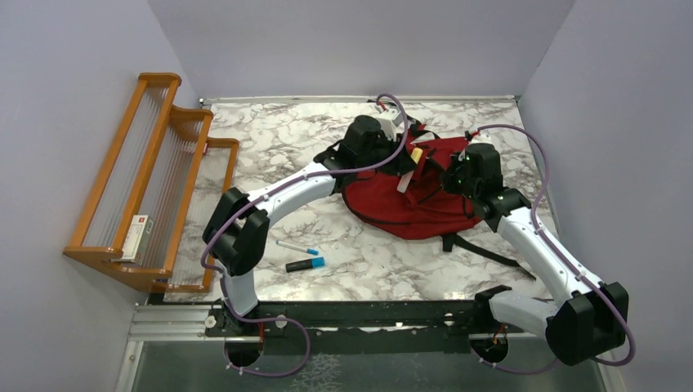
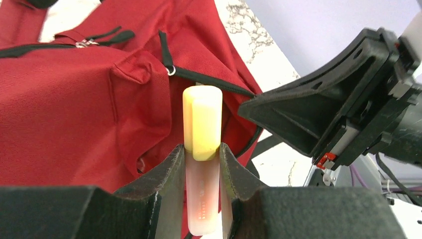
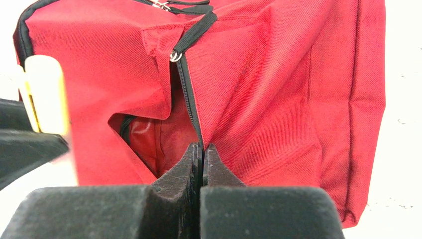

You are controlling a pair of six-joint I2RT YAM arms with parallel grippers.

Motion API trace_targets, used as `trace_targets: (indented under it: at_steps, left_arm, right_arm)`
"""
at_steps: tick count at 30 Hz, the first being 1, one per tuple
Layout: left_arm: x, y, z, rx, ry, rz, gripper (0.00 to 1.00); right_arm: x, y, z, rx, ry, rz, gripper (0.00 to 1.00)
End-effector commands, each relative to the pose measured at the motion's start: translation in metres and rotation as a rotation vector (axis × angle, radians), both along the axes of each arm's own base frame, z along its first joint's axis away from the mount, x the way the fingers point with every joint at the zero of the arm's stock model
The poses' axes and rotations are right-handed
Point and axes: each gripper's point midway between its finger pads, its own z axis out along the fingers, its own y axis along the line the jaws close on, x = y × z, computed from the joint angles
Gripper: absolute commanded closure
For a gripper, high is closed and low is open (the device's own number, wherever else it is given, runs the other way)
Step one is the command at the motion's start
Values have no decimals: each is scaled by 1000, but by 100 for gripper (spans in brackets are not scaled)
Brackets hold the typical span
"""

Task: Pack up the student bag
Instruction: Place the stationery in the student bag.

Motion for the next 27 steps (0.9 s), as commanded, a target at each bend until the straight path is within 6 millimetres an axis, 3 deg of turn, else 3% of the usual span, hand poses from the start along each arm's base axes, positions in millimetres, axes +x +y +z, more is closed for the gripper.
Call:
trace_targets:
  at_steps: [1, 6, 18, 27]
  left_arm:
    - [-7, -19, 10, -70, -55, -58, 100]
    - [2, -35, 21, -152, -98, -62, 100]
    - [20, -52, 2, -243, -117, 31, 100]
    - [19, -62, -21, -229, -92, 36, 100]
  right_arm:
    - [0, -3, 16, 14, -41, -20, 99]
    - [2, 1, 19, 34, -44, -16, 99]
    - [-1, 8, 35, 130, -79, -32, 99]
    - [0, 24, 46, 237, -87, -2, 100]
